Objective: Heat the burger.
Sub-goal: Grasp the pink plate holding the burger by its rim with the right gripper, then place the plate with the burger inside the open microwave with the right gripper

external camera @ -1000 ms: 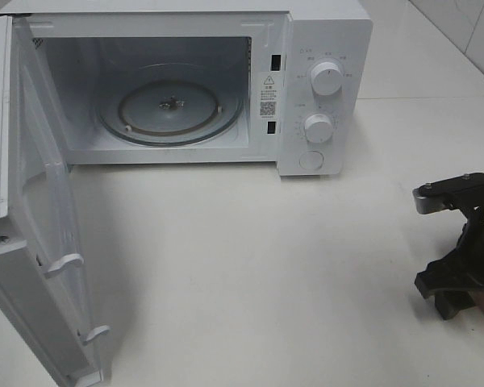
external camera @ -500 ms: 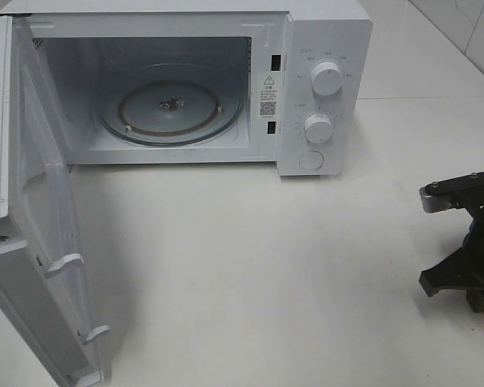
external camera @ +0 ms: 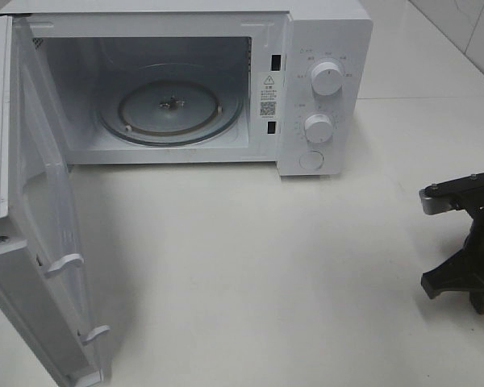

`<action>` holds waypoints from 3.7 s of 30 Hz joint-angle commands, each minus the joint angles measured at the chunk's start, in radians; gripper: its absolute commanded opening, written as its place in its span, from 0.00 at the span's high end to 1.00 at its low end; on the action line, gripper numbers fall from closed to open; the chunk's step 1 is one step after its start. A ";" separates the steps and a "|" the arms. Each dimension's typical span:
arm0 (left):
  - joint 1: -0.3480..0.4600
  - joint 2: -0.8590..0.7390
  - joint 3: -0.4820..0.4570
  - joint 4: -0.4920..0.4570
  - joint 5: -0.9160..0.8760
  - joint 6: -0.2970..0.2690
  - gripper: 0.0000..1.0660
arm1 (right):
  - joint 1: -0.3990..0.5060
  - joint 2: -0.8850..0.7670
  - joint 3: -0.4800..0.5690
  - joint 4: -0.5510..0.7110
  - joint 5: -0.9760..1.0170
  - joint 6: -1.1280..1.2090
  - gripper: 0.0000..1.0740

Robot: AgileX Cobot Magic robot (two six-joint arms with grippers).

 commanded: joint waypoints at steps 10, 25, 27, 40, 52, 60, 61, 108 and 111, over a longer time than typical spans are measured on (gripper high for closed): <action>-0.003 -0.018 0.004 -0.002 -0.009 0.001 0.08 | 0.059 -0.065 -0.011 -0.154 0.119 0.193 1.00; -0.003 -0.018 0.004 -0.002 -0.009 0.001 0.08 | 0.136 -0.110 -0.011 -0.292 0.232 0.312 1.00; -0.003 -0.018 0.004 -0.002 -0.009 0.001 0.08 | 0.153 -0.110 -0.011 -0.308 0.245 0.326 1.00; -0.003 -0.018 0.004 -0.002 -0.009 0.001 0.08 | 0.262 -0.110 -0.009 -0.375 0.323 0.388 1.00; -0.003 -0.018 0.004 -0.002 -0.009 0.001 0.08 | 0.372 -0.178 -0.009 -0.383 0.360 0.379 1.00; -0.003 -0.018 0.004 -0.002 -0.009 0.001 0.08 | 0.435 -0.221 0.036 -0.379 0.374 0.374 1.00; -0.003 -0.018 0.004 -0.002 -0.009 0.001 0.08 | 0.457 -0.239 0.054 -0.378 0.375 0.377 1.00; -0.003 -0.018 0.004 -0.002 -0.009 0.001 0.08 | 1.034 -0.354 0.114 -0.388 0.461 0.389 0.99; -0.003 -0.018 0.004 -0.002 -0.009 0.001 0.08 | 1.062 -0.354 0.114 -0.388 0.461 0.386 0.99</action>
